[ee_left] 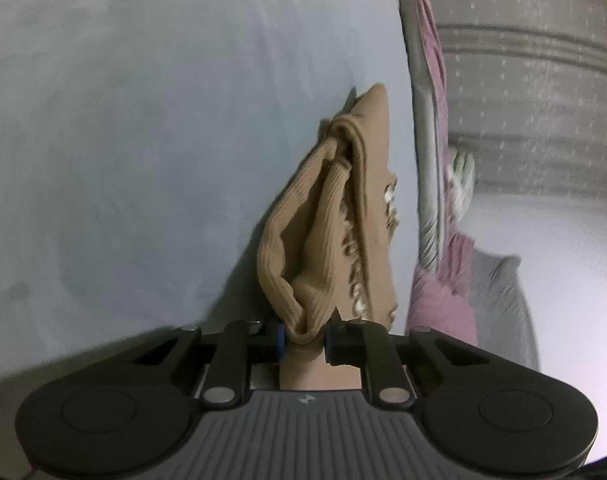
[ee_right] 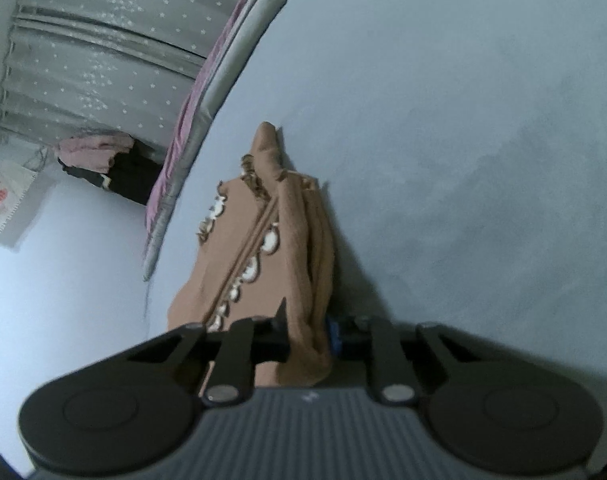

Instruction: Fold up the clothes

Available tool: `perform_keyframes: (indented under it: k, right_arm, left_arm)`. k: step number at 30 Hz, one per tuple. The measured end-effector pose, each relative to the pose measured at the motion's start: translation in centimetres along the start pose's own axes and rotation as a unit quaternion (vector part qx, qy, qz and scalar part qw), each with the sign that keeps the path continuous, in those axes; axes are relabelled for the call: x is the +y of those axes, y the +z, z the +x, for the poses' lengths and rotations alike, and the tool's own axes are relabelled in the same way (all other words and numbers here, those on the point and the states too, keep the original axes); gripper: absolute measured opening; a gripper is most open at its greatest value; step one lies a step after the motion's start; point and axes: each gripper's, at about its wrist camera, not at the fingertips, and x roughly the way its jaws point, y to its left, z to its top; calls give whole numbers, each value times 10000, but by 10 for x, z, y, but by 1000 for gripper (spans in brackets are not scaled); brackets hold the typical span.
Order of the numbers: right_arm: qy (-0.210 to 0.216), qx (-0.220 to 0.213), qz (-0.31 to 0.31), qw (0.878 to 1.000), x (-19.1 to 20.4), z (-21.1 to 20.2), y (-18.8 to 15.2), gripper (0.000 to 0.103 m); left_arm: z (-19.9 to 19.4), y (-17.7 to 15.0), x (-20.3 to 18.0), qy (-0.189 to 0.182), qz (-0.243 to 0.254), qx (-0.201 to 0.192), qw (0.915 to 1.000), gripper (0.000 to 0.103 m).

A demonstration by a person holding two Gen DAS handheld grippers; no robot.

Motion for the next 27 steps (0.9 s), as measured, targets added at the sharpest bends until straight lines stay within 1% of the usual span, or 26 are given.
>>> perform_keyframes:
  k: [3,8,12,19,27]
  right_arm:
    - [92,-44,67,9999,5,0,2,15]
    - [246,-118,178,9995,13,1,5,14]
    - [342,-151,255,9990,18,-2,6,13]
    - [337,-101,303,9989,24,-23,0,13]
    - [191,-30,467,9987,24,-61,-21,13]
  left_arm:
    - [2,-3,-3,-99,-168,-139,9997,13]
    - [-2,-6,-19,-132,36,-276,9995,12]
    - [-11,-8,-23,-89,193,-353,9991,12]
    - [-34,-16,-18,-55,122,-326,9994,11]
    - [-78,-47,-3,-74,-57,-194,9998,11]
